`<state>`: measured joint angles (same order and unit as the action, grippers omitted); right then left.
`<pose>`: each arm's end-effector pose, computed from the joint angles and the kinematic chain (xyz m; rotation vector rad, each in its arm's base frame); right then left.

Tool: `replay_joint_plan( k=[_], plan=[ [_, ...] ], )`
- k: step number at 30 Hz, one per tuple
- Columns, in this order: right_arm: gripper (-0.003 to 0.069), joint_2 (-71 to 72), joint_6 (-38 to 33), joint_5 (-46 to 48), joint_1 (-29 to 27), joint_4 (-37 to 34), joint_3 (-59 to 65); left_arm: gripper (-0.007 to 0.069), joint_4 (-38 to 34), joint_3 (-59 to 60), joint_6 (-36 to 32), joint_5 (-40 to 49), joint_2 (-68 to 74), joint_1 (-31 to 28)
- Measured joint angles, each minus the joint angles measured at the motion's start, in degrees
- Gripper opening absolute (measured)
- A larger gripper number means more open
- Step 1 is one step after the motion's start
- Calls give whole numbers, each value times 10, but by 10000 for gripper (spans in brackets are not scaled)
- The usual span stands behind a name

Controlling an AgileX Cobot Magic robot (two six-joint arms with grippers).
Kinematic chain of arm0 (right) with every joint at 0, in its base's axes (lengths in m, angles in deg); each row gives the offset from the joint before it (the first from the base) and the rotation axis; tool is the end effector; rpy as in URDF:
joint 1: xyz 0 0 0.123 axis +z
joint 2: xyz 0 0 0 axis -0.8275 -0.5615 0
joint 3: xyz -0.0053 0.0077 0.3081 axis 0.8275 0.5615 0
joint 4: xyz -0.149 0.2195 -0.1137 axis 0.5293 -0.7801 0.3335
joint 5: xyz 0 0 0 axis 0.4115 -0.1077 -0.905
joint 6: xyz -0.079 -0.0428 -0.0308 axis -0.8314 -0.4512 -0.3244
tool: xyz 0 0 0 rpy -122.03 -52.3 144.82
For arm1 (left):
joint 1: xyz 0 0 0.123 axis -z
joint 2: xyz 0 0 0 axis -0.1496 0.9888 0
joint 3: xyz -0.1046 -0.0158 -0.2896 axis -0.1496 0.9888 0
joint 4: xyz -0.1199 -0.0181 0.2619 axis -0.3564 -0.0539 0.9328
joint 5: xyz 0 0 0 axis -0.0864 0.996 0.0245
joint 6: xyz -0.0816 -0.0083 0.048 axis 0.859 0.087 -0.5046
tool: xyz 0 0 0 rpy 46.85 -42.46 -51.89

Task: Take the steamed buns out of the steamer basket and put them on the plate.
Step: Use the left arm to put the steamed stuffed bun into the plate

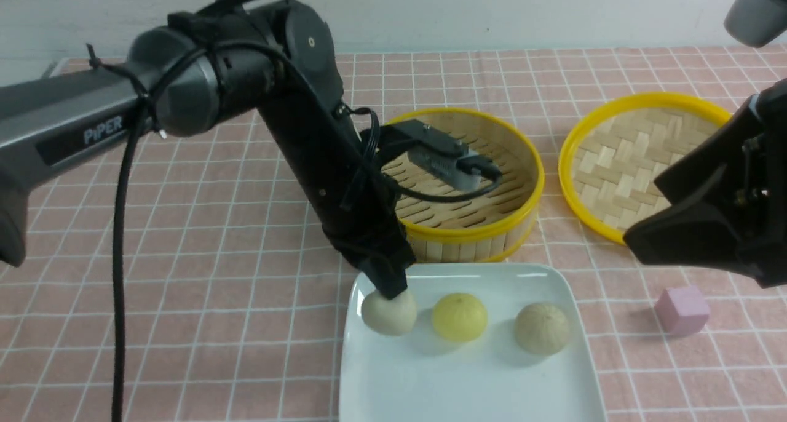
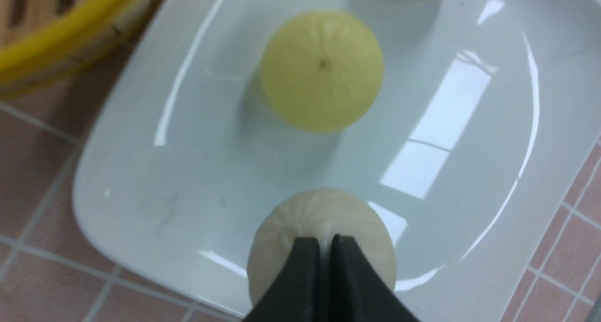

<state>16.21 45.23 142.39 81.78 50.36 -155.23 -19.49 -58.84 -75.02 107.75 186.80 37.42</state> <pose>0.2014 0.1354 0.4204 -1.0532 2.2057 0.5104 0.3590 -0.2377 0.2447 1.4765 2.5970 -0.5742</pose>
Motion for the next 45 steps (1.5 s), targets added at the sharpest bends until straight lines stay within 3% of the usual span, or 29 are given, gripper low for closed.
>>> replay_joint_plan(
  k=[12,29,34,41,45],
  plan=[
    [495,0,0,-2,0,0,0,33,-34,13,-39,-54,39,0],
    [495,0,0,-2,0,0,0,55,-15,13,-35,-55,63,0],
    [495,0,0,-2,0,0,0,146,-6,13,-19,-33,63,0],
    [495,0,0,-2,0,1,0,475,-1,-7,4,-31,62,0],
    [495,0,0,-8,0,1,0,577,1,-39,28,-35,49,0]
  ],
)
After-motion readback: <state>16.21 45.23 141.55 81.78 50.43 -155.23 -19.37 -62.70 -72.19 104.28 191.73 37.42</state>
